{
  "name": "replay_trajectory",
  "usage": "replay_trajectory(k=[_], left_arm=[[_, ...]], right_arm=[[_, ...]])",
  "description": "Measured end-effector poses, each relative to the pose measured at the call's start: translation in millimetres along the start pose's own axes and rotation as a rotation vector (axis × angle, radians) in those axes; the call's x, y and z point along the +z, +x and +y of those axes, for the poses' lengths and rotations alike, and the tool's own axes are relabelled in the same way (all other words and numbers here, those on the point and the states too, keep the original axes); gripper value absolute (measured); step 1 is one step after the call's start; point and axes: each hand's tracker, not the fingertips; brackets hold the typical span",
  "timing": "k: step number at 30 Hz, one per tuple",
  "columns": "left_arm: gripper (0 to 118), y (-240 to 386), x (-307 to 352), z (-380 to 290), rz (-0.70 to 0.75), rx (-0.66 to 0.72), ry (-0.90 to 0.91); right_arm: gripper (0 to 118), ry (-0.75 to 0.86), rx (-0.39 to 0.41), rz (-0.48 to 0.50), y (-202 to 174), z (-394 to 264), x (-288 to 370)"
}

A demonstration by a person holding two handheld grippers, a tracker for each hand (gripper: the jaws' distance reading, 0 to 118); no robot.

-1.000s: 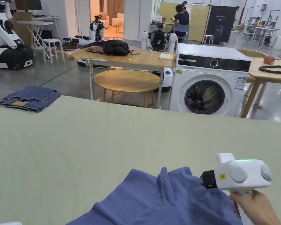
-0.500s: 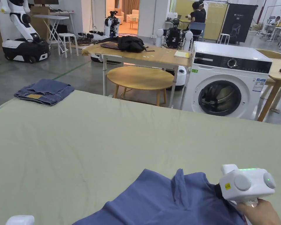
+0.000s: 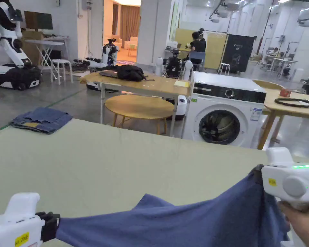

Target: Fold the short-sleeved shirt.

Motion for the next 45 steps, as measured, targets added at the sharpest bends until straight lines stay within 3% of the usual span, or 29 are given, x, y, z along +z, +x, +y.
replay_trajectory(k=[10,18,22,29,37,45], left_arm=[[0,53,51,178,-0.041,-0.117,0.264],[0,87,58,306,-0.012,-0.197,0.317],[0,90,47,358,0.020,-0.211,0.327],[0,100,24,435,0.075,-0.225,0.383],[0,105,8,469,0.104,-0.210,0.433],[0,100,-8,421,0.107,-0.234,0.413]], right_arm=[[1,0.269,-0.070,-0.164,76,112,132],[1,0.343,-0.107,-0.243,107,170,139],[1,0.362,-0.127,-0.258,107,197,129],[1,0.412,-0.086,-0.291,96,258,95],[1,0.478,-0.041,-0.334,88,296,80],[1,0.437,-0.022,-0.330,83,248,71]])
